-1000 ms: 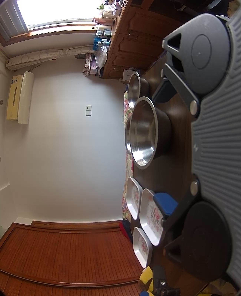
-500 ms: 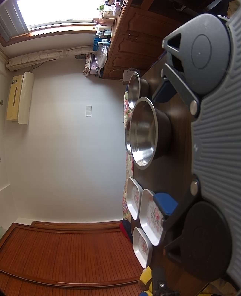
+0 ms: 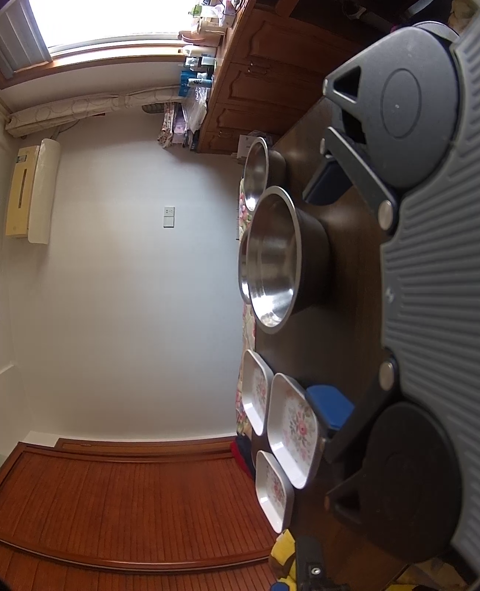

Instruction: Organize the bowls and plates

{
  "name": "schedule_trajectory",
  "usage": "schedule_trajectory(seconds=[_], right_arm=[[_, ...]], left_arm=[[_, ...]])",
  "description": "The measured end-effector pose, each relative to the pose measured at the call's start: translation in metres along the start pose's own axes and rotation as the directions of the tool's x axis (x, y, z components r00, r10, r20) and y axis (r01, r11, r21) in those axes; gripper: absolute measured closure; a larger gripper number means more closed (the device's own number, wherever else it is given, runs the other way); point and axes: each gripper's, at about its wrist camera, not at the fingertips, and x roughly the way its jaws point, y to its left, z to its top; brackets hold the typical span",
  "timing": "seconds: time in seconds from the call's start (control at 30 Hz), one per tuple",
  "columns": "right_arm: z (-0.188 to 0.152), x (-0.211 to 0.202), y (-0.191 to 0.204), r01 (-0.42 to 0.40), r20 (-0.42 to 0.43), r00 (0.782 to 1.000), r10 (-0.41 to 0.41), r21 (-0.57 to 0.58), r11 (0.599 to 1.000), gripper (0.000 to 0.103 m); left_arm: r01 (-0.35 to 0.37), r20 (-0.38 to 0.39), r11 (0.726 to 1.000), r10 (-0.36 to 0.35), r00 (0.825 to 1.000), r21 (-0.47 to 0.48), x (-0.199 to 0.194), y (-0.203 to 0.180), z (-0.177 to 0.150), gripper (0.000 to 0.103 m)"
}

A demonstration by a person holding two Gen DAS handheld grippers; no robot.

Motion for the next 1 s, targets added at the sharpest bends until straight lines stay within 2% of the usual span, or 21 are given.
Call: schedule_trajectory(seconds=[0.33, 0.53, 0.83, 1.0], right_arm=[[-0.001, 0.015, 0.012, -0.042, -0.025, 0.999, 0.041, -0.034, 0.999, 0.000], [0.008, 0.023, 0.024, -0.100, -0.029, 0.995, 0.099, -0.040, 0.994, 0.000], [0.024, 0.053, 0.044, -0.213, -0.080, 0.975, 0.207, -0.070, 0.975, 0.000], [0.030, 0.071, 0.057, -0.272, -0.123, 0.958, 0.260, -0.097, 0.957, 0.000]], left_arm=[[0.034, -0.064, 0.999, -0.035, 0.997, -0.016, 0.025, 0.009, -0.008, 0.000], [0.054, -0.090, 0.998, -0.055, 0.994, -0.012, 0.037, 0.018, -0.004, 0.000], [0.057, -0.125, 0.998, -0.060, 0.990, -0.026, 0.065, 0.039, 0.009, 0.000], [0.068, -0.145, 0.997, -0.073, 0.987, -0.039, 0.083, 0.051, 0.019, 0.006]])
